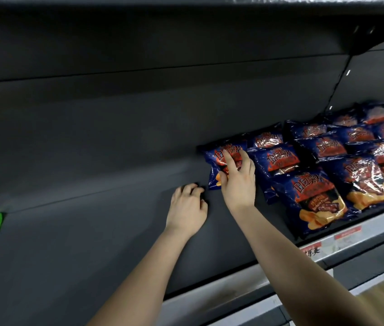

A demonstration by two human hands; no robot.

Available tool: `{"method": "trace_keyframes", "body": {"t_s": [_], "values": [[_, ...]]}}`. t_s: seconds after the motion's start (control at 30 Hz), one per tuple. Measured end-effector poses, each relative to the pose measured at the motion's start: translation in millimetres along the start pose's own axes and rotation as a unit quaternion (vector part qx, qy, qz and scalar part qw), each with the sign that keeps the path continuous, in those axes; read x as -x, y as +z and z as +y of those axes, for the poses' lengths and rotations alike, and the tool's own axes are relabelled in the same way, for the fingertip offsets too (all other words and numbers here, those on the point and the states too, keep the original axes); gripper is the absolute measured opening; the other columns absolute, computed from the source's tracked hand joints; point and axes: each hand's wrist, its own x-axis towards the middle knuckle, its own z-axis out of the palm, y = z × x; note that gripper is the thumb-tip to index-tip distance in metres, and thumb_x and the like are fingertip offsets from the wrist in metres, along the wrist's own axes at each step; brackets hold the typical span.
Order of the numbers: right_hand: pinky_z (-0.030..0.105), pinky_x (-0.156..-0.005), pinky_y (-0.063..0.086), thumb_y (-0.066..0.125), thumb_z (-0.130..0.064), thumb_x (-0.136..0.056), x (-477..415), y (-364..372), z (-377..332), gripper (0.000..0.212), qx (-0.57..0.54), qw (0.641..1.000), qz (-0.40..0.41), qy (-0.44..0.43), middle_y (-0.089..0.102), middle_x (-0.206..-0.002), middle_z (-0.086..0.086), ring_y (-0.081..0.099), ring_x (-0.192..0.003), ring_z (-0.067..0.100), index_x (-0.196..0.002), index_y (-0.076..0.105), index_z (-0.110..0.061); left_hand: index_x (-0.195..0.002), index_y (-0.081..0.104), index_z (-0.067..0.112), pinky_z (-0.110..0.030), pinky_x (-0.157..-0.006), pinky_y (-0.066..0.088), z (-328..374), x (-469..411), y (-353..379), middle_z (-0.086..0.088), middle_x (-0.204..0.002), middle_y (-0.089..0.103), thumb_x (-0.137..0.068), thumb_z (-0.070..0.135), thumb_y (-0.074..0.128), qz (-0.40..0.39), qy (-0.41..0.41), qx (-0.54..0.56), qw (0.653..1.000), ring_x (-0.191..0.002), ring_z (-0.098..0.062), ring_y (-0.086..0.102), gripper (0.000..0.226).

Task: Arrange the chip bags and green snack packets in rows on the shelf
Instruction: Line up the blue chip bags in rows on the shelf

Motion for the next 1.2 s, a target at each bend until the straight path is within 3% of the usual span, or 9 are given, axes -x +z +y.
{"method": "trace_keyframes", "body": {"t_s": [0.1,0.2,0.33,0.57,0.73,0.9,1.2], "values": [[0.052,-0.116,0.017,0.054,-0.029,-0.094,0,1,-2,0.062,-0.002,0.998,-0.069,0.001,0.013,-0.157,0.019,0.012,-0.142,0.043,-0.149,0.028,-0.023,-0.137,0.045,0.018,-0.03,-0.115,0.017,0,1,0,0.002,-0.145,0.038,-0.096,0.024,0.037,0.002,0.002,-0.002,1.0,-0.133,-0.021,0.029,0.042],[0.05,-0.116,0.005,0.047,-0.047,-0.094,0,4,-3,0.078,0.039,0.991,-0.126,-0.018,-0.01,-0.159,0.017,-0.006,-0.145,0.04,-0.153,0.002,-0.023,-0.138,0.045,0.017,-0.031,-0.115,0.017,1,0,1,0.0,-0.145,0.039,-0.096,0.024,0.037,0.002,0.005,-0.004,1.0,-0.133,-0.021,0.03,0.043],[0.053,-0.116,0.003,0.043,-0.057,-0.091,-1,7,-1,0.089,0.076,0.984,-0.161,-0.018,-0.021,-0.157,0.015,-0.012,-0.144,0.039,-0.15,-0.015,-0.023,-0.138,0.045,0.017,-0.03,-0.115,0.017,-1,0,2,0.0,-0.144,0.039,-0.096,0.024,0.037,0.001,0.01,-0.009,1.0,-0.133,-0.021,0.03,0.043],[0.055,-0.116,0.004,0.037,-0.063,-0.09,-6,7,-3,0.094,0.137,0.966,-0.217,-0.009,-0.029,-0.154,0.015,-0.017,-0.143,0.041,-0.145,-0.027,-0.024,-0.135,0.048,0.018,-0.03,-0.112,0.019,-1,-1,4,0.0,-0.14,0.044,-0.096,0.023,0.038,0.008,0.015,-0.006,1.0,-0.131,-0.021,0.032,0.041],[0.057,-0.114,-0.001,0.029,-0.065,-0.092,-9,-9,-9,0.083,0.141,0.961,-0.237,-0.002,-0.023,-0.156,0.014,-0.017,-0.144,0.037,-0.149,-0.02,-0.028,-0.134,0.048,0.018,-0.031,-0.114,0.018,-3,-3,-1,-0.001,-0.141,0.043,-0.097,0.025,0.038,-0.013,0.019,0.006,1.0,-0.132,-0.023,0.035,0.04],[0.047,-0.117,-0.003,0.037,-0.041,-0.098,3,-15,-29,0.067,0.073,0.988,-0.114,-0.078,-0.002,-0.16,0.014,-0.007,-0.147,0.029,-0.153,0.005,-0.02,-0.135,0.048,0.02,-0.037,-0.116,0.016,-23,9,-22,0.0,-0.142,0.042,-0.097,0.027,0.037,0.008,-0.01,-0.012,1.0,-0.131,-0.024,0.036,0.039],[0.052,-0.115,-0.005,0.033,-0.037,-0.101,36,19,-129,0.056,-0.006,0.96,-0.187,-0.208,0.003,-0.16,0.008,-0.004,-0.148,0.024,-0.152,0.015,-0.023,-0.136,0.045,0.018,-0.04,-0.115,0.018,-91,59,-67,-0.004,-0.143,0.042,-0.097,0.026,0.038,0.052,-0.118,-0.046,0.991,-0.131,-0.026,0.036,0.04]]}}
